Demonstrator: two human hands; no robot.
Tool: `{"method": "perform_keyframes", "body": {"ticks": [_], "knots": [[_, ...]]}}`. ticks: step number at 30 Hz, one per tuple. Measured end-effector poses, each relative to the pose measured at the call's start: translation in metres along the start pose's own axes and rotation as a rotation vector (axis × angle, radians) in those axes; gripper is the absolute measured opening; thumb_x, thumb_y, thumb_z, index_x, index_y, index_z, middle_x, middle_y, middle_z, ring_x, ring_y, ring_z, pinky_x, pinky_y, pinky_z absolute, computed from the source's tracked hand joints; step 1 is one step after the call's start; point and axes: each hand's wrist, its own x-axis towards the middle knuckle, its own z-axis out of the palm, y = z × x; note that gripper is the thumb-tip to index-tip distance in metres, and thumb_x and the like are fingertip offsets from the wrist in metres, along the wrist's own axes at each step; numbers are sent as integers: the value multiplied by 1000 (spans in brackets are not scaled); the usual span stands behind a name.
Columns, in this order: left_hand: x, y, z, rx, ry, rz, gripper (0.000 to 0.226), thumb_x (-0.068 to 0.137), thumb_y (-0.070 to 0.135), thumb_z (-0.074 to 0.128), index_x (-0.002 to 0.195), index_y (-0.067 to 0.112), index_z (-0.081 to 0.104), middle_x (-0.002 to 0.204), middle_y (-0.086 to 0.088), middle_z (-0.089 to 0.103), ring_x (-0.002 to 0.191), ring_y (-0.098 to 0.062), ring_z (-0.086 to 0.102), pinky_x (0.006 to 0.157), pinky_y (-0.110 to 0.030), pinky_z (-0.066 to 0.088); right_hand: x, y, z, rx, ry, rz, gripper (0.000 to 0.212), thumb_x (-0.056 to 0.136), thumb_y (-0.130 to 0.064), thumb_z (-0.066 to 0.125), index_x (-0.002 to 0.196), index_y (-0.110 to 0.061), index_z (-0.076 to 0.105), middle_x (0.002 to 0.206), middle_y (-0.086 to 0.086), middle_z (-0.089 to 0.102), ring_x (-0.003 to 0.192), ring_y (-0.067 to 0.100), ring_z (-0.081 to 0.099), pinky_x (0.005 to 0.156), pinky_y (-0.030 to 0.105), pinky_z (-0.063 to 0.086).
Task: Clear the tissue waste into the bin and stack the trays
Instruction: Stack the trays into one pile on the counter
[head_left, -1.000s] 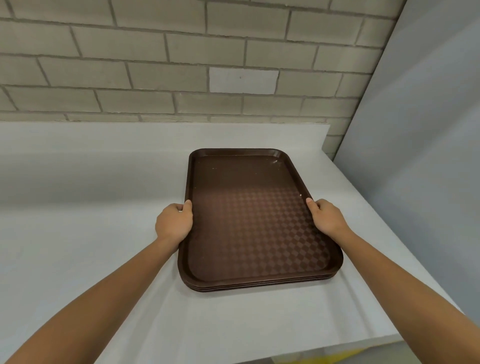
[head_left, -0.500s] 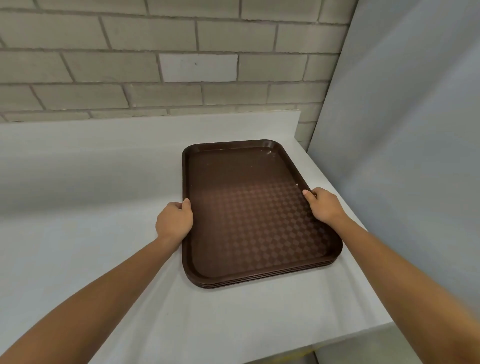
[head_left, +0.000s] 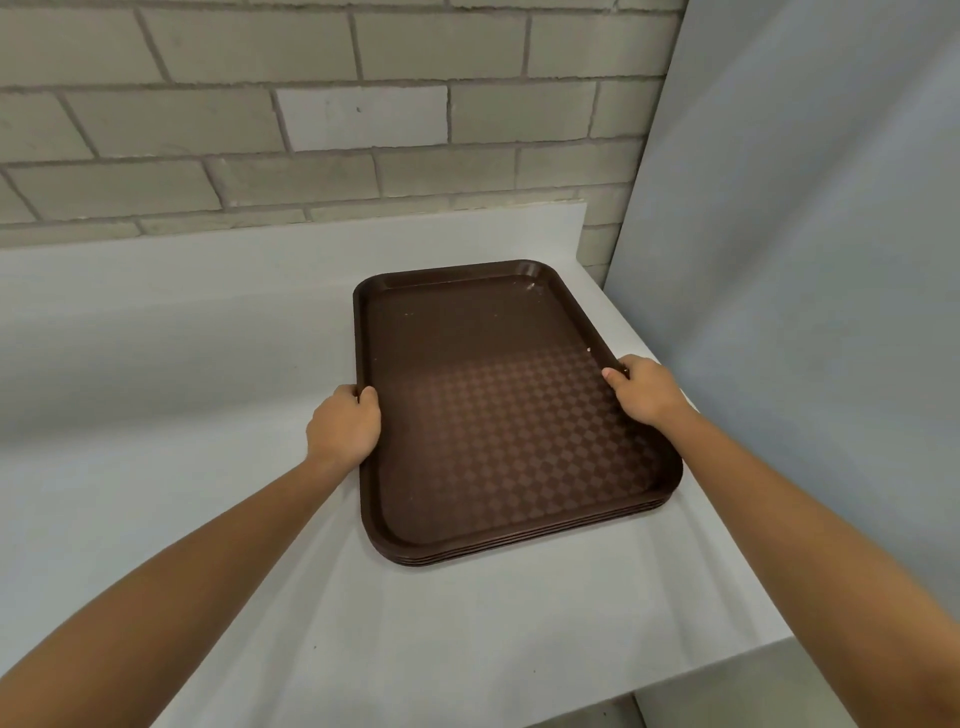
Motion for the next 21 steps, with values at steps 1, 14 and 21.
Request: {"method": "perform_keyframes", "body": {"ticks": [1, 14, 21], "knots": [[3, 1, 0, 16, -5, 16, 45, 101, 31, 29, 132, 5, 47, 131, -14, 54, 117, -32, 53, 100, -40, 41, 2, 0, 1, -6, 7, 3, 37, 99, -29, 42, 125, -5, 54, 121, 15, 61, 107, 32, 58, 93, 38, 46], [18, 28, 22, 55, -6, 79, 42, 102, 30, 29, 125, 3, 53, 122, -15, 59, 111, -32, 57, 97, -40, 45, 31, 9, -12, -7, 82, 66, 34, 97, -16, 41, 128, -6, 51, 122, 18, 57, 108, 35, 55, 91, 39, 46], [30, 38, 31, -8, -35, 67, 43, 101, 30, 31, 128, 3, 50, 126, -15, 57, 114, -33, 54, 98, -41, 43, 44, 14, -15, -2, 115, 67, 36, 96, -11, 42, 131, -7, 50, 124, 19, 56, 109, 36, 54, 86, 36, 44]]}}
